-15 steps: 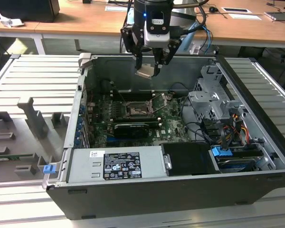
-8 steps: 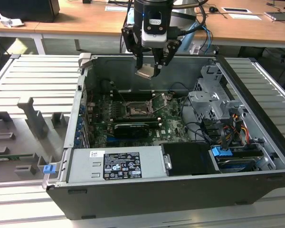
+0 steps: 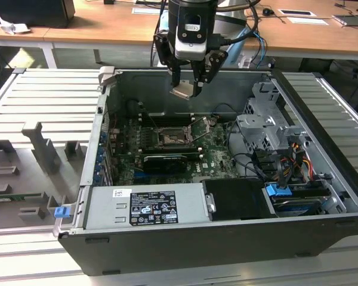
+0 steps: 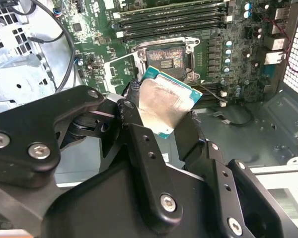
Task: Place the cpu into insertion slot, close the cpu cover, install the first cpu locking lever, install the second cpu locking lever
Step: 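Place the cpu into insertion slot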
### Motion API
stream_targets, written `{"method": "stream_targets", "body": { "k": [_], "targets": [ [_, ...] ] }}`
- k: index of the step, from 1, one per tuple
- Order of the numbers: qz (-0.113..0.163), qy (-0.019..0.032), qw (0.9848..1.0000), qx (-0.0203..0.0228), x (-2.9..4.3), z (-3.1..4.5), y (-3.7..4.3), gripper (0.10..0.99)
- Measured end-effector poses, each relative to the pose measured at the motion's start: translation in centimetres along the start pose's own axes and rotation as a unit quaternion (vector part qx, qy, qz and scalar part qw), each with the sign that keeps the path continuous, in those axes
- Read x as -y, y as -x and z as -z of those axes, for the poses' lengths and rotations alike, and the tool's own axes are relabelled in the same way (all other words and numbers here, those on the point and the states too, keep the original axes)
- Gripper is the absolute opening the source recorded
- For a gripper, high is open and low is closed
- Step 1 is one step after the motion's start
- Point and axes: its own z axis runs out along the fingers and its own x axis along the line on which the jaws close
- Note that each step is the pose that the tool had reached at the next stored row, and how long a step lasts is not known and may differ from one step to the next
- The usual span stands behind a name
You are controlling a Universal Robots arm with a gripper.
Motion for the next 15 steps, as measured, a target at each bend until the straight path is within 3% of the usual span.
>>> {"method": "stream_targets", "body": {
  "k": [8, 15],
  "targets": [
    [-0.043, 0.0008, 0.9990, 0.0038, 0.01, -0.10, 0.00, 0.525],
    [-0.091, 0.0017, 0.9958, 0.0080, 0.02, -0.19, 0.00, 0.525]
  ]
}}
